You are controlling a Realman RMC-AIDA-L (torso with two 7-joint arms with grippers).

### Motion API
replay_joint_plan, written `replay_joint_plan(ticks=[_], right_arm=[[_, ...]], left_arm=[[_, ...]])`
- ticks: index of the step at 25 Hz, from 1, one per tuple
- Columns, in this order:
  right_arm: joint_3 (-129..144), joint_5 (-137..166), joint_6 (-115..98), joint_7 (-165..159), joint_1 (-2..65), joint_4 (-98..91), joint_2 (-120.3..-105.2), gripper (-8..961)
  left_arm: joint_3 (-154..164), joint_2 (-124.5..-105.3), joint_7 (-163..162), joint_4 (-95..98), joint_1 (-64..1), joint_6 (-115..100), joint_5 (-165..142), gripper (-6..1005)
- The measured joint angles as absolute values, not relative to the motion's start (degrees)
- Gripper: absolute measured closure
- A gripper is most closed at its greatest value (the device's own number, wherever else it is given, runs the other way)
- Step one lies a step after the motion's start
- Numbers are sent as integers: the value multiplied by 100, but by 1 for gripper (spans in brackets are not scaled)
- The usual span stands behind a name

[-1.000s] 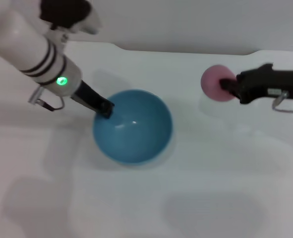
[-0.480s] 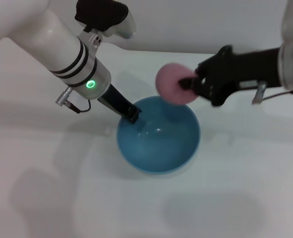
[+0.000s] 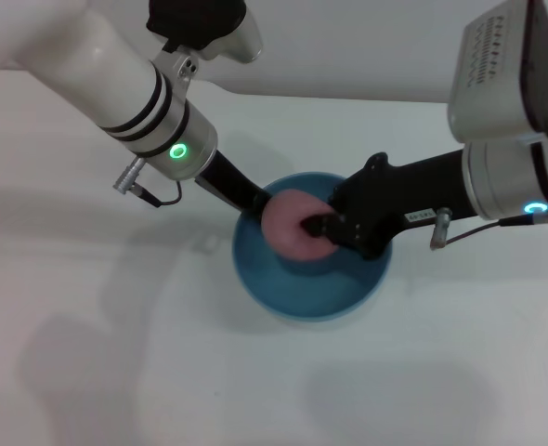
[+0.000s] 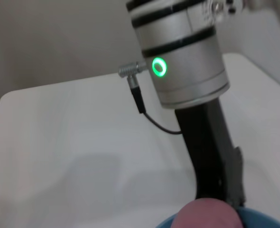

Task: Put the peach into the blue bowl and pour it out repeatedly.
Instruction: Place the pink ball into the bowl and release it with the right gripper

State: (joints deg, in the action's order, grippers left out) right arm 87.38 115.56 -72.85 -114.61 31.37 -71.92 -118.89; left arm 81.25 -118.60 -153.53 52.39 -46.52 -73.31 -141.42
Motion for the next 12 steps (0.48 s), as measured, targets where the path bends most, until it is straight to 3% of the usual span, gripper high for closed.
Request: replay_joint_plan(ticks=[6,12], right_arm=[[8857,11567,-7098,-11563,3274,-6855,-11893,765],[8892,11584,-7033,-11579,3275,-6801,-11892,657]], left_arm=[[8125,-11855,-15328,5265,-4655,-7331,-13950,1000],[8121,-11855,-15325,5265,-4602,-7331,-13902,1001]])
